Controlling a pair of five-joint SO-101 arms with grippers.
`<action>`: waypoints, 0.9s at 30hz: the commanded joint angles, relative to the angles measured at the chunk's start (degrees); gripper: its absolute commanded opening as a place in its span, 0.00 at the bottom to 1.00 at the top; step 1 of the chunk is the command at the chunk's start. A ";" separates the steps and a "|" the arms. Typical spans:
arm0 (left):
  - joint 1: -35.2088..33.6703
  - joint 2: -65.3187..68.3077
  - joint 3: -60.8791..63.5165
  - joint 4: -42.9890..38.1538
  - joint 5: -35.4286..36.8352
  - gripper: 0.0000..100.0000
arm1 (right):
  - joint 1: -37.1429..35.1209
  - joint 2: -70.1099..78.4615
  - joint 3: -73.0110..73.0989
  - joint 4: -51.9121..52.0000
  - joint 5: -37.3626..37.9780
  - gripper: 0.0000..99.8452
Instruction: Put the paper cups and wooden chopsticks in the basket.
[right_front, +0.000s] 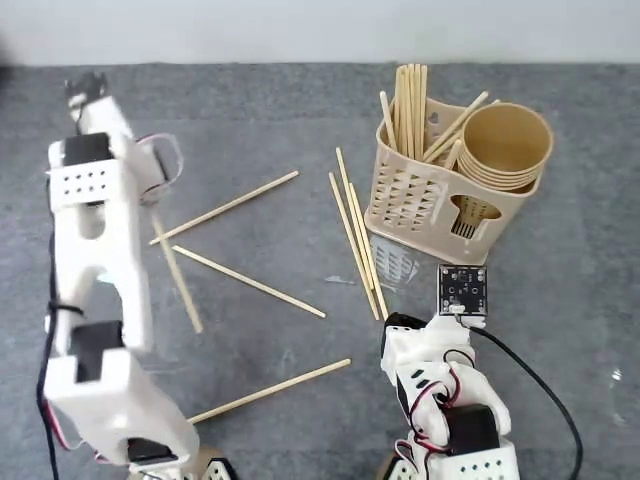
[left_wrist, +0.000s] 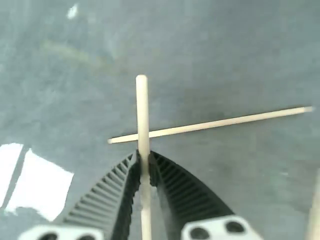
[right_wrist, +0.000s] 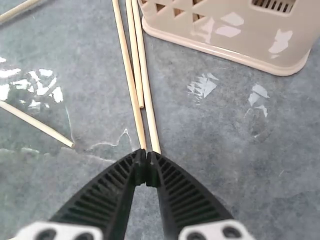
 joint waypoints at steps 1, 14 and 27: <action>5.89 -10.02 -1.89 -1.58 5.10 0.01 | 0.31 -0.48 -0.35 -1.54 -0.53 0.01; 18.73 -15.38 -14.73 -13.45 16.70 0.01 | 0.48 -0.48 -0.35 -1.54 -0.53 0.01; 29.80 -14.77 -14.55 -40.62 18.90 0.01 | 0.31 -0.48 -0.35 -1.54 -0.53 0.01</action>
